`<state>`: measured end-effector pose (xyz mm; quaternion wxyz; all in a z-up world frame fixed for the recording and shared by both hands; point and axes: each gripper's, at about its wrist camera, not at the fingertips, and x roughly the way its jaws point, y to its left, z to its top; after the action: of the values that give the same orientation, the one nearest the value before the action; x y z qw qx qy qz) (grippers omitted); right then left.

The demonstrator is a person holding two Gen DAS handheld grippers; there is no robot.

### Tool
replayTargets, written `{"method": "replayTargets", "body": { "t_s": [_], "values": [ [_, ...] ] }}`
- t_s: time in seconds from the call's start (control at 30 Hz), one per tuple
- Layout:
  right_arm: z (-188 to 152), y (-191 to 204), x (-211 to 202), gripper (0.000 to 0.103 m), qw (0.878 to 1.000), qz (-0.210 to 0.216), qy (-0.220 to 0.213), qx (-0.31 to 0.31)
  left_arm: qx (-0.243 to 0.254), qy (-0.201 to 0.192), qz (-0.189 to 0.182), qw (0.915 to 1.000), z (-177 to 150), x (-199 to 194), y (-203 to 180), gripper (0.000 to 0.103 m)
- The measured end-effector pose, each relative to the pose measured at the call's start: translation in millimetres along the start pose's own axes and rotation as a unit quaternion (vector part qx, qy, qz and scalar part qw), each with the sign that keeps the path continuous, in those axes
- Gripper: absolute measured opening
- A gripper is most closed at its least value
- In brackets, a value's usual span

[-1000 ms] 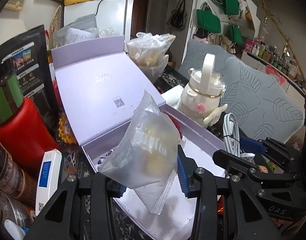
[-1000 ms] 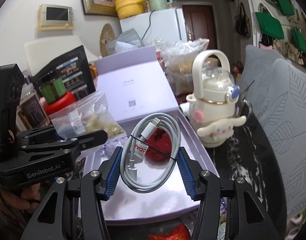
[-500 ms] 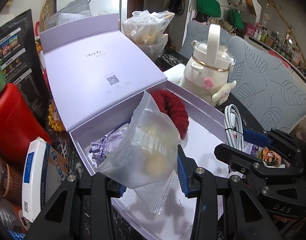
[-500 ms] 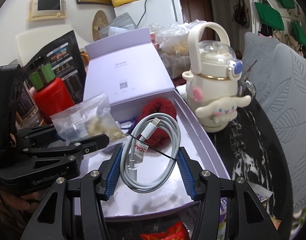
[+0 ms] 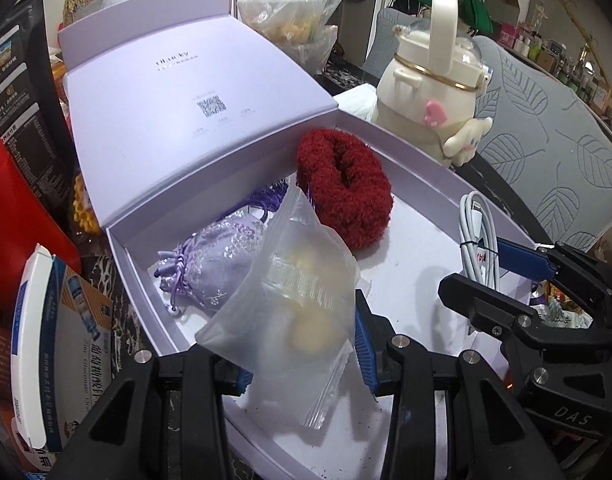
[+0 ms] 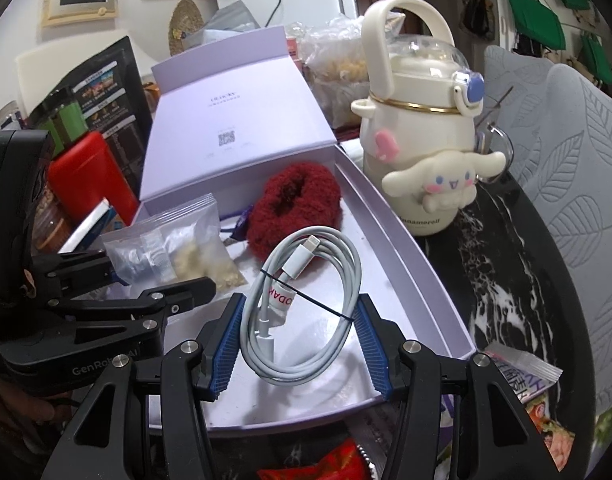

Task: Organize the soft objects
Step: 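Lower the cable and zip bag into the box and open both grippers, then withdraw both grippers from the box back over the table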

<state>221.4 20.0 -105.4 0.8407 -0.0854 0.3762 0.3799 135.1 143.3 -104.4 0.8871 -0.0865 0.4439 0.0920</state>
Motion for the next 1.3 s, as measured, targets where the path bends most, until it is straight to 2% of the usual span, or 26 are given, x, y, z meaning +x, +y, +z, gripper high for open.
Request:
{"method": "replayTargets", "body": {
  "t_s": [0.37,0.57,0.67,0.83,0.97,1.3],
  "values": [
    [-2.7,3.9,6.3,0.055,1.000,-0.010,0.006,-0.007,0.011,0.013,0.023,0.9996,-0.4,9.7,-4.3,0.041],
    [-1.9,2.1,4.6,0.068,1.000,-0.015,0.001,-0.003,0.013,0.020,0.029,0.9993,1.0,12.0,-6.8,0.041],
    [-1.7,1.6,4.3,0.070,1.000,-0.016,0.002,-0.002,0.015,0.026,0.032,0.9990,2.8,14.5,-9.5,0.052],
    [-1.1,-6.0,1.7,0.070,1.000,-0.014,0.013,0.018,0.015,0.026,0.038,0.9988,5.3,12.2,-12.2,0.076],
    [1.0,-7.5,-5.0,0.073,1.000,-0.012,0.008,0.021,0.015,0.017,0.047,0.9986,8.6,7.4,-13.1,0.076],
    [10.3,2.6,-32.2,0.073,1.000,-0.019,-0.011,0.009,0.006,-0.021,0.051,0.9985,17.2,-25.4,-12.8,0.077]
  ]
}}
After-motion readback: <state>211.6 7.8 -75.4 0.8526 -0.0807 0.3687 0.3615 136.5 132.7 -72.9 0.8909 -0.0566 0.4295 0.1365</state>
